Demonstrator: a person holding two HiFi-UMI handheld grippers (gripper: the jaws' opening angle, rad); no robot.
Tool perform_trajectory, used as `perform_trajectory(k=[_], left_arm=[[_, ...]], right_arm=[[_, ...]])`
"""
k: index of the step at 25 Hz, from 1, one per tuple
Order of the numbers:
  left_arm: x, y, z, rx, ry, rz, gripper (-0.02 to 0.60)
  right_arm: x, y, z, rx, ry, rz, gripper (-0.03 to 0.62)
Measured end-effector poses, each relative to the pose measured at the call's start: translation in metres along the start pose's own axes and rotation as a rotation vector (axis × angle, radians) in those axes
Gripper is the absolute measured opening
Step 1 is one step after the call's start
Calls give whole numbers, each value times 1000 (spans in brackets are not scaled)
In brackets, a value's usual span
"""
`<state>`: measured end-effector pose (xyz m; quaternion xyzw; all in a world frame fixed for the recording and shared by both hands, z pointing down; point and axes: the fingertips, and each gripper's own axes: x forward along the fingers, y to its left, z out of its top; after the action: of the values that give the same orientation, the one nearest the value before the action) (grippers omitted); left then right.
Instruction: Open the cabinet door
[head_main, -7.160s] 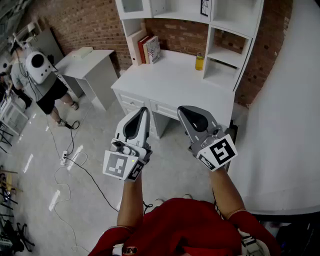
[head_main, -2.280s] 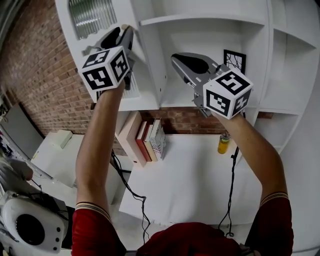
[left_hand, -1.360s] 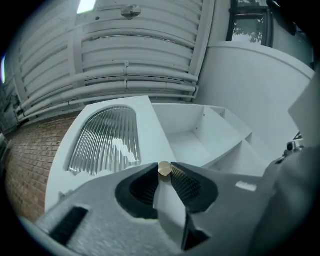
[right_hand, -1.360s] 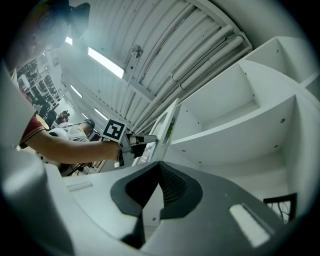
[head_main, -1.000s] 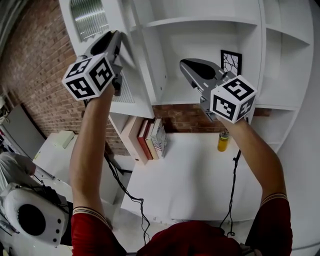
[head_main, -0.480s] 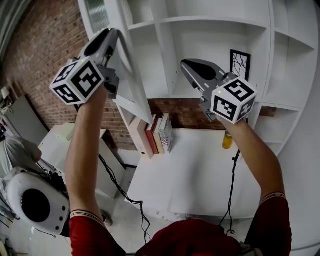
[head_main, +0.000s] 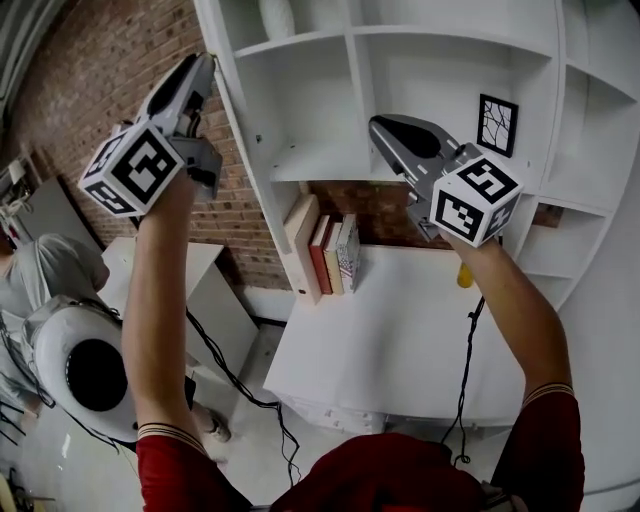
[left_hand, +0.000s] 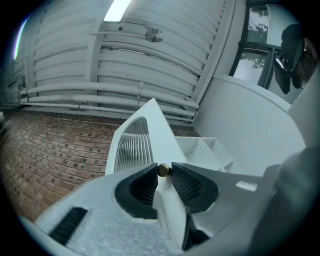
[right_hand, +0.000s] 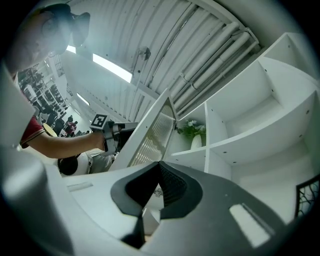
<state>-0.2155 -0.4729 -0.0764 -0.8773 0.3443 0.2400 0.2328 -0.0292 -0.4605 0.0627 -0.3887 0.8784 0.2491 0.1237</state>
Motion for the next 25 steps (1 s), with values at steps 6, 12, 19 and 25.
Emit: perform_trajectory(k=[6,12,19,25], left_arm=[[-33,26,16,-5,-10,23,92],[-59,52,25,2,-8,55,74],[-76,73,35,31,8,118,65],[-84,95,25,53,33,180,24]], right_arm=[[4,26,-3,5,19,-4,12],[7,47,-7,3,41,-17,12],[5,57,2,3,46,-19,12],[7,51,-13,13,58,-14,12]])
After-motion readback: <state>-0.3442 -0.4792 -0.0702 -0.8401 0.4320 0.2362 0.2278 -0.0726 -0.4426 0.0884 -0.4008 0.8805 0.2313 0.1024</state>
